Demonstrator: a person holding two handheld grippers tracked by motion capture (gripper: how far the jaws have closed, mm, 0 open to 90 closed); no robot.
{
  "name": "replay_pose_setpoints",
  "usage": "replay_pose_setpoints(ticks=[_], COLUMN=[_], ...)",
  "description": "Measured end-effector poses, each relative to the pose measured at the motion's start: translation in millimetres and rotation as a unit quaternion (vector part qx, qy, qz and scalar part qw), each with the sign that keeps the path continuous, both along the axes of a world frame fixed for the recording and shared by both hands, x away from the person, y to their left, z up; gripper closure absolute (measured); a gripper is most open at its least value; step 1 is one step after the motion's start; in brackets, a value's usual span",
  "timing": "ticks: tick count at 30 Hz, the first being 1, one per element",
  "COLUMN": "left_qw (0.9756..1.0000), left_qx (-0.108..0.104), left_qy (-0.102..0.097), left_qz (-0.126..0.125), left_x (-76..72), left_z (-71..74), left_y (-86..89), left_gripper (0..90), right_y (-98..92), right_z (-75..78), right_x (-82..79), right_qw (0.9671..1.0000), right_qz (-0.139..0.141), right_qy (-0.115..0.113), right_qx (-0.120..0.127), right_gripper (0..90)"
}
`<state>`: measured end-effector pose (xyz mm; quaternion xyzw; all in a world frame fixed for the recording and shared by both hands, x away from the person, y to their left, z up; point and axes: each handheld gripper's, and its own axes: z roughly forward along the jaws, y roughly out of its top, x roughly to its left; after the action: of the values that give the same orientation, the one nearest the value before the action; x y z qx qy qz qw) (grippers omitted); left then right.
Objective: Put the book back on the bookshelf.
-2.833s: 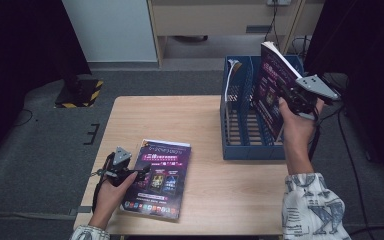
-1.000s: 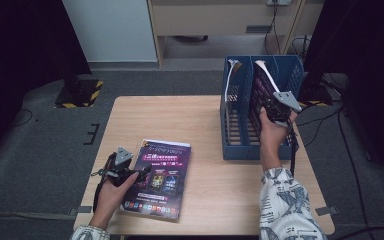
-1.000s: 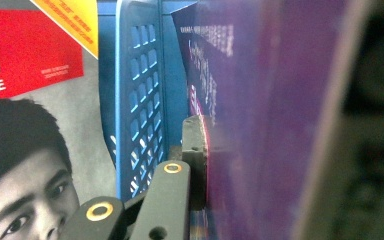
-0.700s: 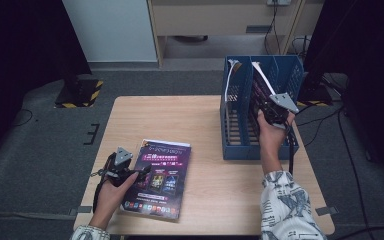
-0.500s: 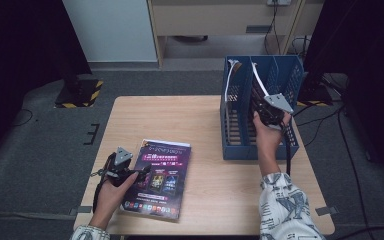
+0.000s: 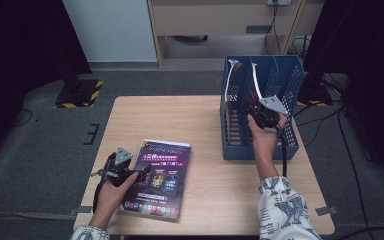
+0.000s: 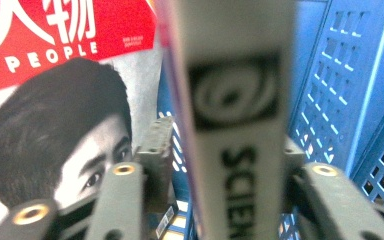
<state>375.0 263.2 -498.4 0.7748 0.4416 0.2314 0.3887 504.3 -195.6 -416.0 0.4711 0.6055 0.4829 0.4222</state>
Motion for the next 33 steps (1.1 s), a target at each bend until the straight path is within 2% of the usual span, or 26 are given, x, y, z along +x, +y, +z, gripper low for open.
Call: replay_pose_setpoints(ticks=[4, 8, 10, 11, 18, 24, 28, 33], left_qw=[1.0, 1.0, 1.0, 1.0, 1.0, 1.0, 0.9999, 0.9999], left_qx=[0.0, 0.0, -0.001, -0.002, -0.003, -0.005, -0.008, -0.009], left_qy=[0.0, 0.001, 0.0, 0.001, 0.001, 0.001, 0.0, 0.0], left_qz=[0.0, 0.001, 0.002, 0.002, 0.0, -0.003, -0.009, -0.011], left_x=[-0.1, -0.1, 0.0, 0.0, -0.1, 2.5, 4.9, 5.3], left_z=[0.1, 0.0, 0.3, 0.3, 0.4, 0.2, 0.3, -0.3], left_y=[0.5, 1.2, 1.6, 1.5, 1.2, -0.1, -3.7, -3.1], left_gripper=[6.4, 6.4, 6.3, 6.3, 6.0, 5.9, 5.9, 5.6], right_y=[-0.6, -0.7, -1.2, -2.3, -7.9, -10.8, -11.2, -14.7], right_z=[2.8, 5.0, 3.7, 4.1, 8.2, 7.4, 6.9, 8.6], right_x=[-3.3, -8.8, -11.9, -12.2, -19.8, -27.3, -34.2, -43.9], right_qw=[1.0, 0.9999, 0.9999, 0.9997, 0.9992, 0.9984, 0.9982, 0.998], right_qz=[0.003, 0.01, 0.013, 0.019, 0.033, 0.046, 0.05, 0.052], right_qy=[0.004, 0.009, -0.004, 0.001, 0.008, 0.031, 0.032, 0.034], right_qx=[0.001, -0.006, 0.009, 0.016, 0.019, 0.013, 0.008, 0.013], right_gripper=[38.7, 29.5, 26.4, 24.1, 18.8, 15.3, 14.4, 12.2])
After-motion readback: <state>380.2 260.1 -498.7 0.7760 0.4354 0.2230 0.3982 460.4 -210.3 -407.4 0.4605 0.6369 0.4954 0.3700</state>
